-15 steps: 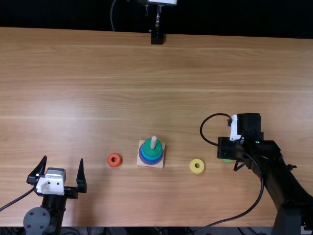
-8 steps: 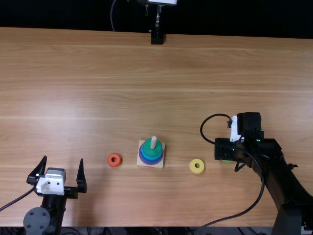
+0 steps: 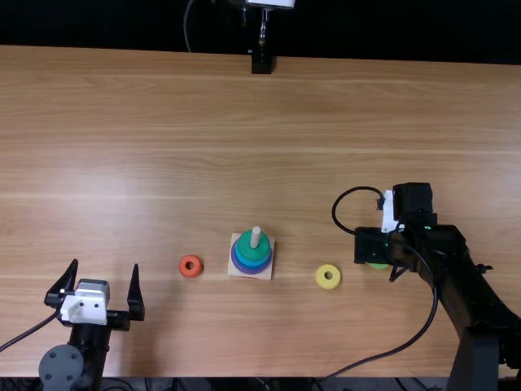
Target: Build the Hanoi tower: stack the rings onto the peg from bottom to top in this color order: purple, dark blue, light blue, dark green, light green, yellow, orange.
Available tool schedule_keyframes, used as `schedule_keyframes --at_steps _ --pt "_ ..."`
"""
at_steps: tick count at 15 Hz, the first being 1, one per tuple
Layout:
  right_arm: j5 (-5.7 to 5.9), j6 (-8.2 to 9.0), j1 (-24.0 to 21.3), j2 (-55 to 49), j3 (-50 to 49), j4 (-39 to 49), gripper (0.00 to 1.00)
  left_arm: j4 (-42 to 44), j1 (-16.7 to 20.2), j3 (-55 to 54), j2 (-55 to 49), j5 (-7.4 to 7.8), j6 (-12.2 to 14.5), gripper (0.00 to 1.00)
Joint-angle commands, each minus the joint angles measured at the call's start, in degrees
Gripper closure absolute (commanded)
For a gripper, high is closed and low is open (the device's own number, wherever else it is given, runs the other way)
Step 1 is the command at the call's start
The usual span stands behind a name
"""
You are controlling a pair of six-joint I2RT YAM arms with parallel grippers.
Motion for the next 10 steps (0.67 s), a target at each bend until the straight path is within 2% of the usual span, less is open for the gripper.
schedule_keyframes --at_steps 1,2,6,8,9,10 --pt "-0.23 0.03 0.0 0.6 1.1 -0.1 0.57 -1.1 0.2 -2.9 -0.7 0.21 0.4 0.0" --pt "-0.23 -0.08 0.0 0.6 1.0 -0.1 0.76 -1.1 0.2 -2.9 -0.7 0.21 0.4 0.0" --pt "-0.44 -2.93 0.1 0.7 1.6 -4.1 0.76 -1.1 0.2 -2.9 -0.7 0.21 0.4 0.0" --pt "-0.44 -3.35 0.2 0.7 1.6 -4.1 0.84 -1.1 0.2 -2.9 -0.7 0.21 0.4 0.0" --pt "-0.44 -3.24 0.2 0.7 1.5 -4.0 0.98 -1.1 0.2 -2.9 -0.7 0.21 0.4 0.0" --pt "-0.54 -3.14 0.2 0.6 1.7 -3.9 1.0 -1.1 0.2 -2.9 -0.7 0.21 0.4 0.0"
